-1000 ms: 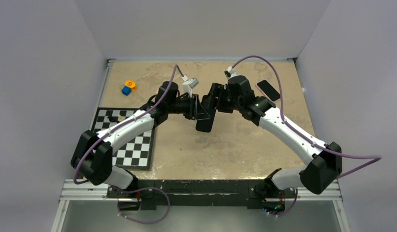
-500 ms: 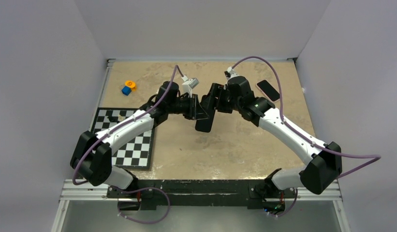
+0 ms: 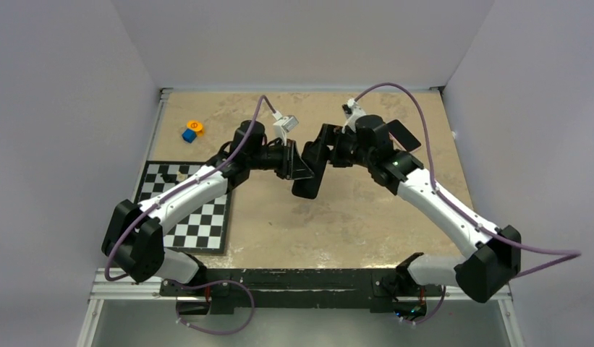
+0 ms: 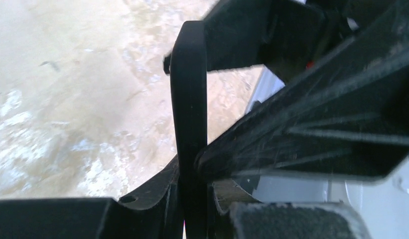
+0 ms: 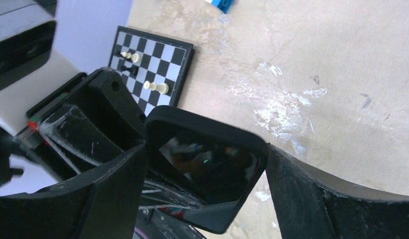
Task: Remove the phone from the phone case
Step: Adjust the phone.
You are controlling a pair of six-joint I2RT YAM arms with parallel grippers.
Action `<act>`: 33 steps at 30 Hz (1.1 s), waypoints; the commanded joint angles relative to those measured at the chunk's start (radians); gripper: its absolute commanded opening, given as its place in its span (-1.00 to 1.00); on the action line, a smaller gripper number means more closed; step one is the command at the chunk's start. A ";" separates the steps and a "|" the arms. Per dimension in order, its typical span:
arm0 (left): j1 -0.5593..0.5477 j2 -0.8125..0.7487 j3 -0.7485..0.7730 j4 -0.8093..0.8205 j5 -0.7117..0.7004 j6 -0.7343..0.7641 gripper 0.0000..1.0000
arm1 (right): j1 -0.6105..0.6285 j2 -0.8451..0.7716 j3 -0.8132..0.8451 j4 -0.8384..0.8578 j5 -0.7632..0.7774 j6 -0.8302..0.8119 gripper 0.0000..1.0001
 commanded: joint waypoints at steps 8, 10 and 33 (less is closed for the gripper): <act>0.012 -0.022 0.097 0.061 0.350 0.090 -1.00 | -0.205 -0.309 -0.122 0.049 -0.277 -0.416 0.80; 0.019 -0.011 0.113 0.064 0.415 0.091 -1.00 | -0.269 -0.288 -0.125 0.035 -0.475 -0.459 0.67; 0.021 -0.011 0.085 0.168 0.577 0.044 -1.00 | -0.189 -0.133 -0.190 0.393 -1.011 -0.314 -0.49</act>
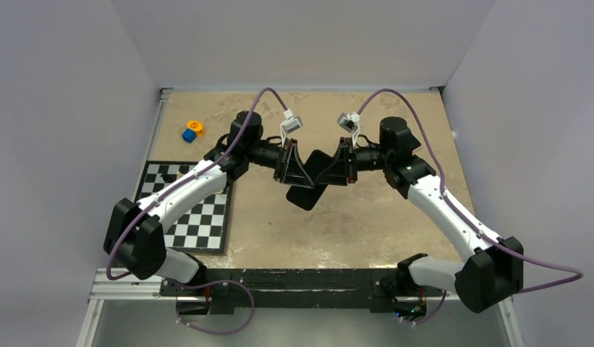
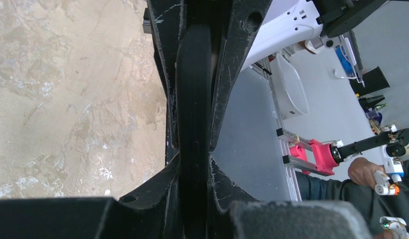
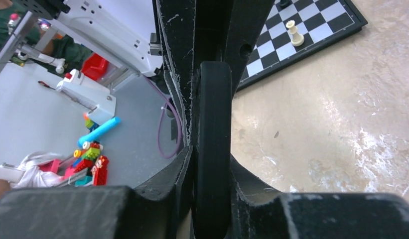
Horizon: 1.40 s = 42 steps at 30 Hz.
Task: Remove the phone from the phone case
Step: Adjust the phone.
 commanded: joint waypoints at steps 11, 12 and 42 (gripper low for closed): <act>0.000 -0.021 0.009 0.146 0.057 -0.067 -1.00 | 0.001 -0.031 -0.002 0.217 0.017 0.160 -0.27; 0.001 -0.020 0.009 0.148 0.058 -0.068 -1.00 | 0.000 -0.031 -0.001 0.219 0.012 0.161 -0.32; 0.046 -0.459 -0.432 0.306 -0.544 -0.437 0.34 | -0.145 -0.009 -0.011 0.443 0.025 0.491 -1.00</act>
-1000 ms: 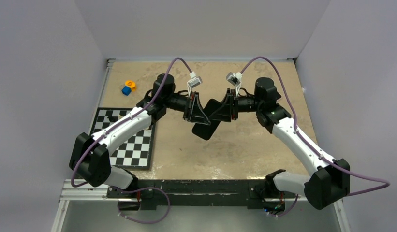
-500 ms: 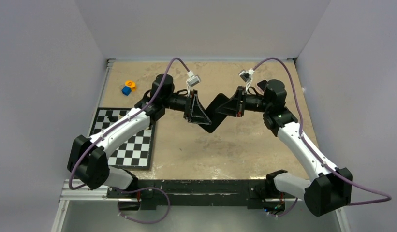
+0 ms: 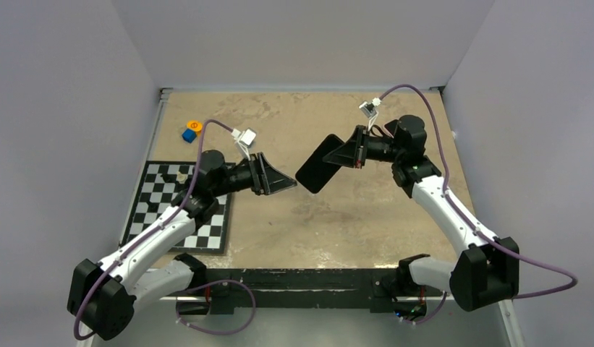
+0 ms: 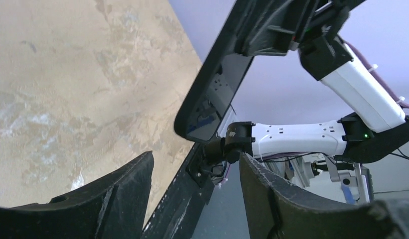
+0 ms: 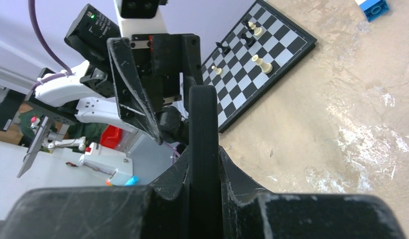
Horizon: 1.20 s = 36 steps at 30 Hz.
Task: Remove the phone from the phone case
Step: Remove the phone case from the phone.
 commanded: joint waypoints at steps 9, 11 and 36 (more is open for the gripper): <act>0.004 0.068 0.038 0.332 0.054 -0.050 -0.06 | -0.005 -0.012 0.030 0.304 -0.068 0.210 -1.00; 0.004 0.083 0.038 0.392 0.076 -0.067 -0.18 | -0.005 -0.013 0.039 0.288 -0.079 0.208 -1.00; -0.011 0.130 0.248 0.267 0.549 0.357 -1.00 | 0.020 0.105 0.256 0.199 -0.228 0.225 -1.00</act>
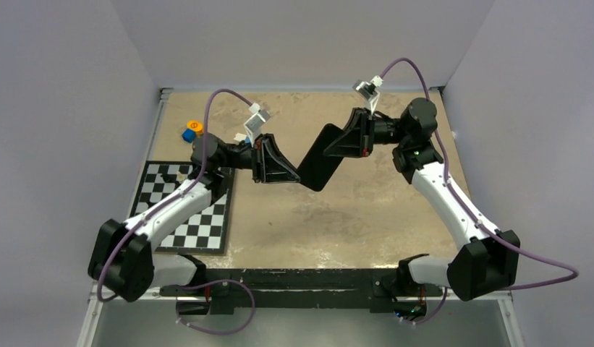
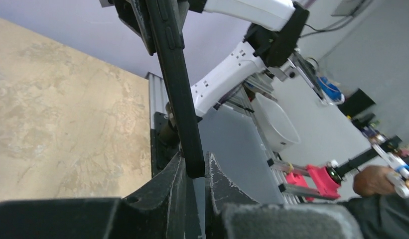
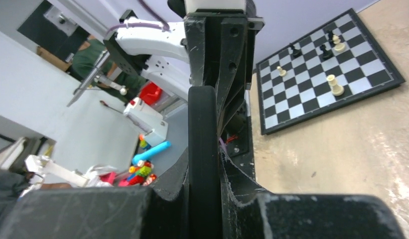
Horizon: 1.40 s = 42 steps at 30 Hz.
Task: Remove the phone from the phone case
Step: Remove the phone case from the phone.
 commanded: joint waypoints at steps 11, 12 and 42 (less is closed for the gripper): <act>-0.113 -0.274 0.137 -0.877 -0.147 1.033 -1.00 | 0.046 0.139 0.120 0.060 0.044 0.178 -1.00; -0.118 -0.279 0.134 -0.875 -0.132 1.052 -1.00 | 0.052 0.158 0.128 0.065 0.036 0.190 -1.00; -0.155 -0.250 -0.061 -0.383 -0.263 0.655 -0.48 | 0.098 0.203 0.089 0.230 0.161 0.231 -1.00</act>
